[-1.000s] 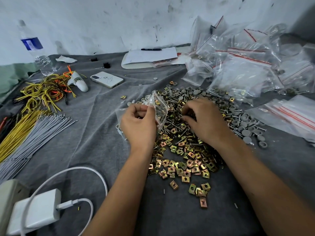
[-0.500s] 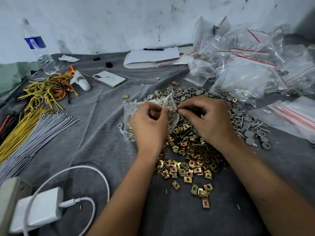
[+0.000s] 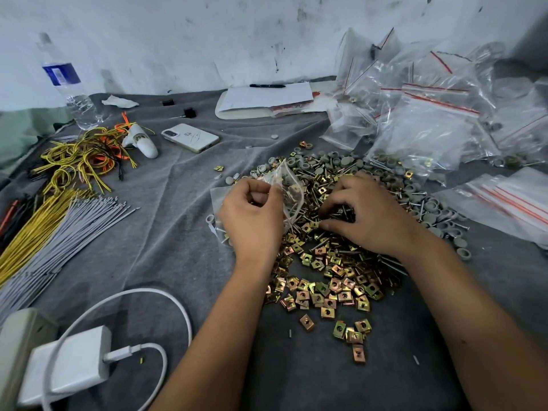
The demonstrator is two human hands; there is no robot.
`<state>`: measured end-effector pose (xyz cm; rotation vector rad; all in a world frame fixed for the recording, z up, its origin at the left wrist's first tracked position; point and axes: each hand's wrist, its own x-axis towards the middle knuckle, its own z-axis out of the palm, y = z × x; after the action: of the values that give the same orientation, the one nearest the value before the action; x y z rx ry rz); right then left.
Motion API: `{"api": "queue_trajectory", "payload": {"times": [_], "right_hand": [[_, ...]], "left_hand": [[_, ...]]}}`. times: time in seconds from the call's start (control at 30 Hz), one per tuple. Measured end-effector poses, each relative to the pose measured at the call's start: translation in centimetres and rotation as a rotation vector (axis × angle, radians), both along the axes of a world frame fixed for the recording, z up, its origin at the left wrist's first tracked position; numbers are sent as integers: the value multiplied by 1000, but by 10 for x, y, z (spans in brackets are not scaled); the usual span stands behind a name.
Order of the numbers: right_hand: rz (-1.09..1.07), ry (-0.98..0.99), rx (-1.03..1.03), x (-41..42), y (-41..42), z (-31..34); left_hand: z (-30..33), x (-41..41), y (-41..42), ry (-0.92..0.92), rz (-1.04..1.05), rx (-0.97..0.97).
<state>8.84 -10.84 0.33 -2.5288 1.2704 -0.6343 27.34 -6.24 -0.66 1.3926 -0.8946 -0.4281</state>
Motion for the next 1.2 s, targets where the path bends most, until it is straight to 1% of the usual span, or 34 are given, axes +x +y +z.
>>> {"api": "queue_trajectory", "payload": {"times": [0.17, 0.23, 0.27, 0.37, 0.4, 0.47, 0.53, 0.77, 0.83, 0.93, 1.0, 1.03, 1.2], "right_hand": [[28, 35, 23, -1, -2, 0], [28, 1, 14, 0, -3, -3], [20, -75, 21, 0, -2, -4], [-10, -438, 95, 1, 1, 0], [-5, -530, 125, 1, 2, 2], [16, -605, 161, 1, 3, 4], [20, -579, 153, 3, 4, 3], [-25, -395, 94, 5, 5, 1], [-19, -314, 25, 4, 5, 0], [-42, -138, -61, 3, 3, 0], [-50, -7, -44, 3, 1, -1], [-56, 28, -22, 4, 1, -1], [-57, 107, 4, 9, 2, 0]], "left_hand": [[0, 0, 1, 5, -5, 1], [-1, 0, 0, 0, -10, 5], [-1, 0, 0, -8, -8, 7], [-1, -1, -1, -44, 3, 6], [-2, -2, -2, -53, 4, 5], [-2, -3, -3, -62, 3, 6], [-3, -3, -3, -55, -3, 7], [-3, -3, -2, -48, -8, 2], [-2, -3, -2, -48, -9, -1], [-2, -3, -1, -46, -7, -4], [-2, -3, -1, -55, 3, -3], [-2, -3, -1, -56, 2, -2], [-1, -4, 0, -48, -15, 2]]}}
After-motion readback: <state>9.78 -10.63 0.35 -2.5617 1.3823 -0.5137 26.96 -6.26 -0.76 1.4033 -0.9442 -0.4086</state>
